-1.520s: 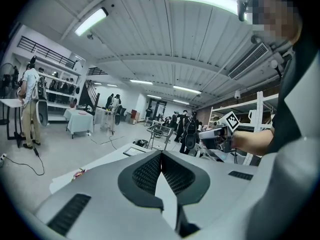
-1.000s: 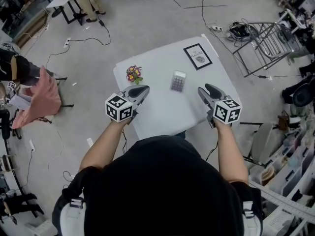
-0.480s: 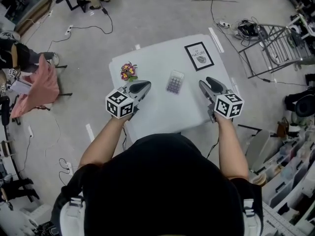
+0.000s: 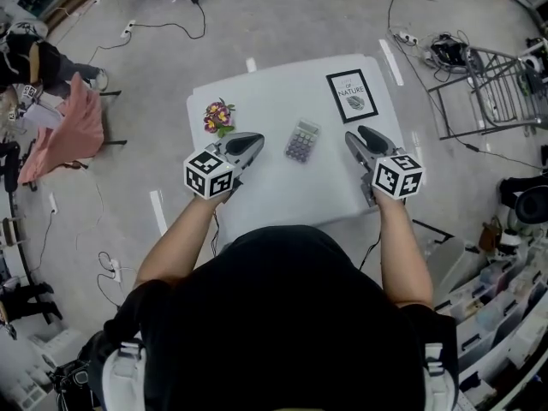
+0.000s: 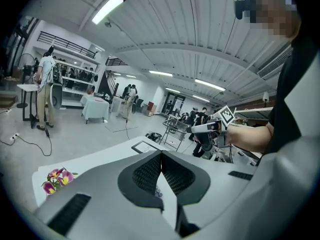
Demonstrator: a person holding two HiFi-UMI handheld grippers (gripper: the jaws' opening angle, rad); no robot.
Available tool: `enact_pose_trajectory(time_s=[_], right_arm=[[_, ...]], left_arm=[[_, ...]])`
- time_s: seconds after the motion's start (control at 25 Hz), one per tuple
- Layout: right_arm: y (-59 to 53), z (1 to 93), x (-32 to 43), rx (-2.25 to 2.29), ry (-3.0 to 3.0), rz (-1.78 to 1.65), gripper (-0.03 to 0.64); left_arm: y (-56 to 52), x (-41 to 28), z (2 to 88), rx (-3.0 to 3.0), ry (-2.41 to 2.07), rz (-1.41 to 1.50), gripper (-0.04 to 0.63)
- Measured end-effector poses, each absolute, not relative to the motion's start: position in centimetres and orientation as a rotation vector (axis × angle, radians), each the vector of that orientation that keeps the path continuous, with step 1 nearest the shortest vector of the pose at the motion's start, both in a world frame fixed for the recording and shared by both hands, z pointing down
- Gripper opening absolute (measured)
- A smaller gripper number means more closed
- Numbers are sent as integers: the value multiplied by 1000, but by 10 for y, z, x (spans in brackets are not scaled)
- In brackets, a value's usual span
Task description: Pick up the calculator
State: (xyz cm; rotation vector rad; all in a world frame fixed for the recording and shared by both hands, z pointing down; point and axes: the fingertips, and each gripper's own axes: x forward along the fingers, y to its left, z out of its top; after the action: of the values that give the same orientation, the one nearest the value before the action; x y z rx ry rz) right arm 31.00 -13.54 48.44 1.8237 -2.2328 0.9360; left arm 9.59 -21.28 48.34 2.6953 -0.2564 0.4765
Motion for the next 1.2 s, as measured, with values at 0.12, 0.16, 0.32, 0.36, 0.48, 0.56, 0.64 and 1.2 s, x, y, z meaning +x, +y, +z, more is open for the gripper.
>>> enact_pose_trajectory(time_s=[0.12,0.16,0.32,0.36,0.48,0.56,0.64,1.2], right_arm=[[-151,497,317,1778,-2244,957,186],[-155,499,321,1766,-2247,960,186],[-164,511,333,1726,-2252,976,186],[-167,515,336,1713,-2252,981,186],[-178,529,342,1674,-2246,991,186],[-183,537,347,1656,-2236,1007,186],[-185,547,351,1639,-2224,1025,186],[-236,634,341,1388,-2163,1132,186]], left_arm=[[-218,105,494,2675,-283,490,18],[-218,109,497,2669,-289,493,18],[-210,121,507,2652,-300,516,18],[-210,122,510,2647,-308,520,18],[-215,123,519,2630,-346,522,18],[-216,121,523,2617,-369,527,18],[-215,120,529,2607,-384,537,18],[-204,126,618,2547,-418,708,18]])
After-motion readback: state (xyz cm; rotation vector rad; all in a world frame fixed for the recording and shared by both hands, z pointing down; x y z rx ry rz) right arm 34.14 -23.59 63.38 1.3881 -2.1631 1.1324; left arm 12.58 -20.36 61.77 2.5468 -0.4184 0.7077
